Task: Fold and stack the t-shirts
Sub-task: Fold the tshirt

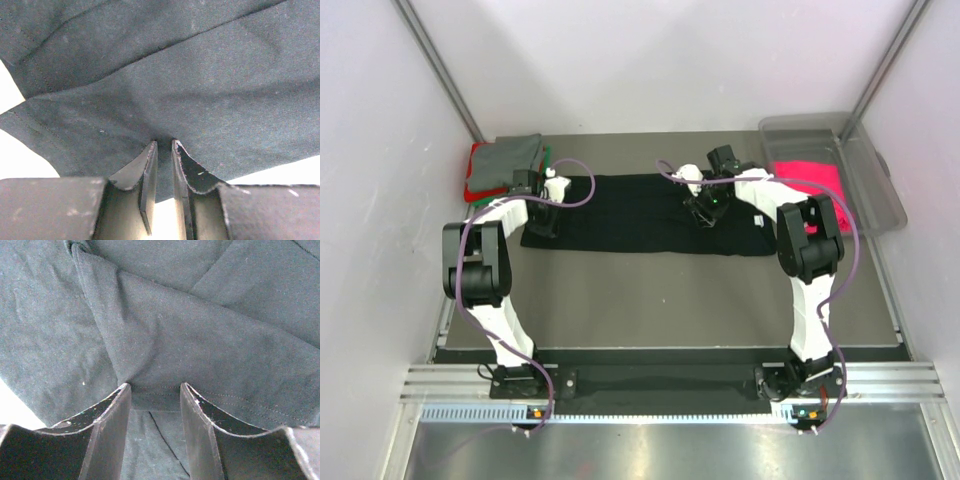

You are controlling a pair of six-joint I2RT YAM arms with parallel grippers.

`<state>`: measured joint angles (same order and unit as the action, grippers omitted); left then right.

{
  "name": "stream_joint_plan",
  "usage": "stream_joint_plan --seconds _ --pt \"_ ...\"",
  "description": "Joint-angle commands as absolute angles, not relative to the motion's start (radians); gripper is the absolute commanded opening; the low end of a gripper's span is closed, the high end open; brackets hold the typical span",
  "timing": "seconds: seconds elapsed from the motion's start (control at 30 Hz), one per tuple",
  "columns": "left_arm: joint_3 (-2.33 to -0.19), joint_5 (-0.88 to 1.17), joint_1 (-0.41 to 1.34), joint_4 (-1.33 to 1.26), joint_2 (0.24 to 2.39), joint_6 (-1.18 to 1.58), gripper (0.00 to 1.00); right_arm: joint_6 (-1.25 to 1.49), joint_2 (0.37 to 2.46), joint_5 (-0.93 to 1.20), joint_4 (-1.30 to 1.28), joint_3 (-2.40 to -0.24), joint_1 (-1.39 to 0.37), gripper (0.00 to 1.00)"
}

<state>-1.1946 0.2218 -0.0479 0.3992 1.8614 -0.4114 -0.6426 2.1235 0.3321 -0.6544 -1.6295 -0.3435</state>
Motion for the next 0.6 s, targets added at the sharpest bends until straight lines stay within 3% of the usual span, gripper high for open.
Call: stream_joint_plan --seconds 0.0,0.33,0.53,0.57 --pt "-1.166 0.204 -0.049 0.365 1.873 -0.402 0.23 -0.632 2.051 0.38 -0.64 -1.611 -0.337 0.45" --pt "-1.155 0.206 -0.049 0.36 1.867 -0.394 0.23 -0.643 2.071 0.362 -0.649 -1.585 -0.348 0.43" --pt "-1.146 0.201 -0.049 0.354 1.861 -0.396 0.23 -0.646 2.102 0.348 -0.663 -1.6 -0.348 0.27" --pt "-1.144 0.199 -0.049 0.354 1.859 -0.396 0.23 -0.646 2.103 0.348 -0.663 -1.601 -0.35 0.18"
